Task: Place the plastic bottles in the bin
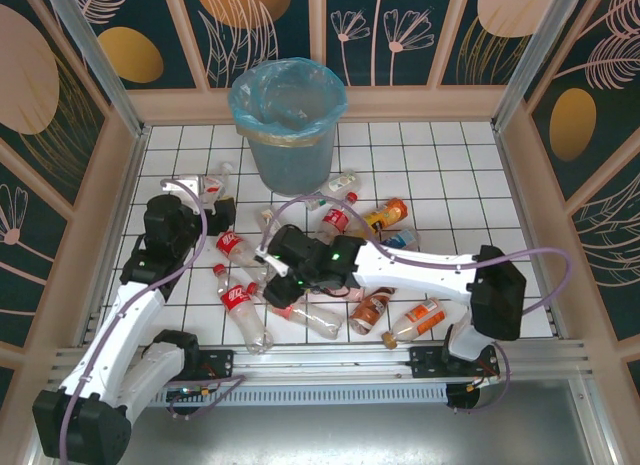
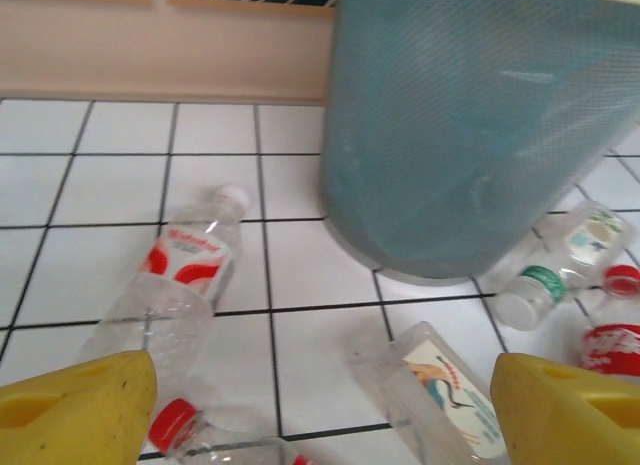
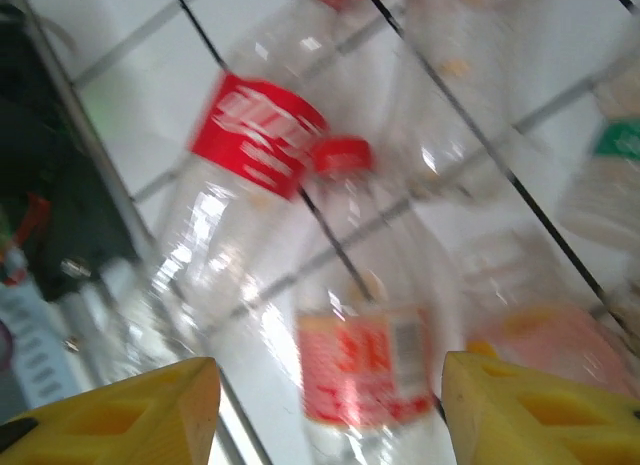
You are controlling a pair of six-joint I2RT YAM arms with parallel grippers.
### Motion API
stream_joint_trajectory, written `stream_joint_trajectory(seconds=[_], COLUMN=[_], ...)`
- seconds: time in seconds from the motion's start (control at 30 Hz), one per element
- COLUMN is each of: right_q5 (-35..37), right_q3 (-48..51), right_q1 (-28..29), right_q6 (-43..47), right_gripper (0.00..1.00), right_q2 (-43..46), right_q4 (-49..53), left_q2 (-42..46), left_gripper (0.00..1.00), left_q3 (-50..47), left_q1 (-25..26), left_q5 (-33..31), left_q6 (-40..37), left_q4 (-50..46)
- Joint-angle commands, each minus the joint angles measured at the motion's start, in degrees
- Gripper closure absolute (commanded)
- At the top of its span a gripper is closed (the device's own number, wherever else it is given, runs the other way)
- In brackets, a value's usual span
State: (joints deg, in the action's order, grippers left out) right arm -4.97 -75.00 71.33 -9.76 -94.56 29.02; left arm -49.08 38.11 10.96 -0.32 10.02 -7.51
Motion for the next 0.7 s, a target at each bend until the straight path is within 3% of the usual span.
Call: stream_joint_trajectory(seconds=[0.0,0.3,0.67], right_q5=[-3.6,-2.6,-3.9], right_q3=[-5.4,-14.7,-25.6], right_q1=[1.4,3.3,6.2], right_q6=[-9.0,-14.9,-15.6], right_gripper=[0.42,0.34,0.28], right_q2=[-4.8,-17.4,-29.2], right_q4=[-3.4,0.0,7.1], left_q2=[-0.5,4.2,10.8], left_gripper=[0.11,0.04,0.03], left_q3=[3.0,3.6,0.2], left_q1=[0.2,0.1,0.1], left_q5=[-9.5,-33.5,-41.7], left_q6=[2.3,2.6,1.4], left_q4=[-0.6,-0.4,3.1])
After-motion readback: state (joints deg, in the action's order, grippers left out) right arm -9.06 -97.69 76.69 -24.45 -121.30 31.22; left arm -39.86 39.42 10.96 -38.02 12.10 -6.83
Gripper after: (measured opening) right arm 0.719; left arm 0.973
